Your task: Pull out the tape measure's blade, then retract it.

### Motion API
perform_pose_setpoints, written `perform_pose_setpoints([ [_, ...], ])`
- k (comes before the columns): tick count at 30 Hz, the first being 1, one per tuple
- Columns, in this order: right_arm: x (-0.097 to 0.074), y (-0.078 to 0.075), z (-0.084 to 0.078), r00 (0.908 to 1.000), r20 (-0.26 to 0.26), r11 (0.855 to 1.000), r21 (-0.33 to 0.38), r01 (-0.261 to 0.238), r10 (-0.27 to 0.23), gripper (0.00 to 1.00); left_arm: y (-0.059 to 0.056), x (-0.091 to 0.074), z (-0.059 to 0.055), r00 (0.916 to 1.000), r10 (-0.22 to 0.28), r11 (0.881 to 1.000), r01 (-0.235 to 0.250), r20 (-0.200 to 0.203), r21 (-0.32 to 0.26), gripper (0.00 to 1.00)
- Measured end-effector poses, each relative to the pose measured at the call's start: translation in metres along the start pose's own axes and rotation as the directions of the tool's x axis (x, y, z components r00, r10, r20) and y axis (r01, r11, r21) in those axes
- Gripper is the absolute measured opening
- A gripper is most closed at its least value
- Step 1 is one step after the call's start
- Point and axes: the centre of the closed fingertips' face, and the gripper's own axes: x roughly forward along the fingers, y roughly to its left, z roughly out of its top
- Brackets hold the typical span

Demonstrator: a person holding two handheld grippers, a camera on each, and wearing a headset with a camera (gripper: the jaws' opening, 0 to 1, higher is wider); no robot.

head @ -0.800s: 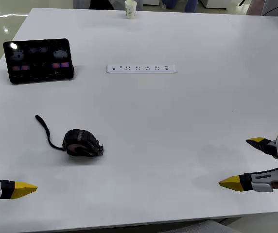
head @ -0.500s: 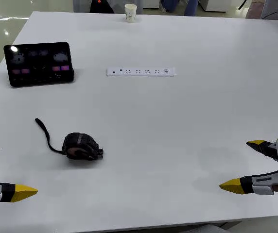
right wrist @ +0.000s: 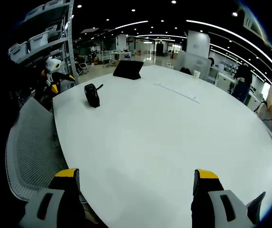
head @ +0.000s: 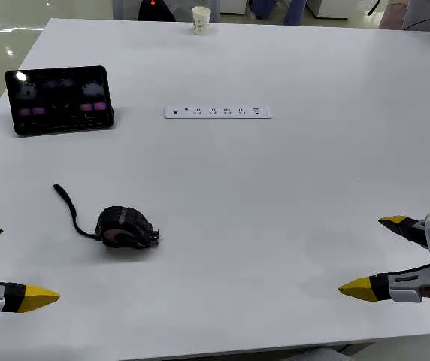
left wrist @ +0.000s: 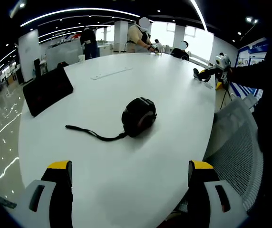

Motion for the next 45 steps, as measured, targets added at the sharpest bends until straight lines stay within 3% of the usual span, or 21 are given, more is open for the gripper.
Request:
perform_pose_setpoints([
  [5,0.012,0.003,-0.003,0.9993,-0.02,0.999,-0.022,-0.033,0.033,0.99,-0.003,0.005,0.001,0.9994,-0.024,0.999,0.025,-0.025,0.045,0.99],
  [12,0.028,0.004,0.007,0.998,-0.032,0.998,-0.024,-0.055,0.054,0.99,-0.008,0.016,0.003,0.9936,-0.083,0.99,0.091,-0.077,0.108,0.99],
  [18,0.041,0.004,0.016,0.9968,-0.044,0.995,-0.067,-0.07,0.067,0.99,-0.007,0.026,0.005,0.9863,-0.111,0.978,0.13,-0.122,0.163,0.99],
  [25,0.053,0.007,0.029,0.9953,-0.041,0.992,-0.09,-0.092,0.088,0.99,-0.009,0.038,0.016,0.9773,-0.138,0.961,0.172,-0.161,0.219,0.99],
  [28,0.057,0.009,0.035,0.9947,-0.037,0.99,-0.102,-0.099,0.096,0.99,-0.01,0.042,0.02,0.9738,-0.147,0.951,0.188,-0.174,0.247,0.99],
  [30,0.061,0.013,0.043,0.993,-0.008,0.982,-0.147,-0.118,0.118,0.99,-0.01,0.046,0.023,0.97,-0.157,0.943,0.203,-0.186,0.263,0.99],
  [41,0.082,0.026,0.065,0.9868,-0.013,0.969,-0.189,-0.161,0.161,0.99,-0.015,0.067,0.044,0.9584,-0.183,0.898,0.253,-0.219,0.36,0.99],
  [45,0.089,0.03,0.072,0.9835,-0.016,0.959,-0.218,-0.179,0.18,0.99,-0.018,0.074,0.048,0.9507,-0.196,0.871,0.281,-0.241,0.402,0.99],
])
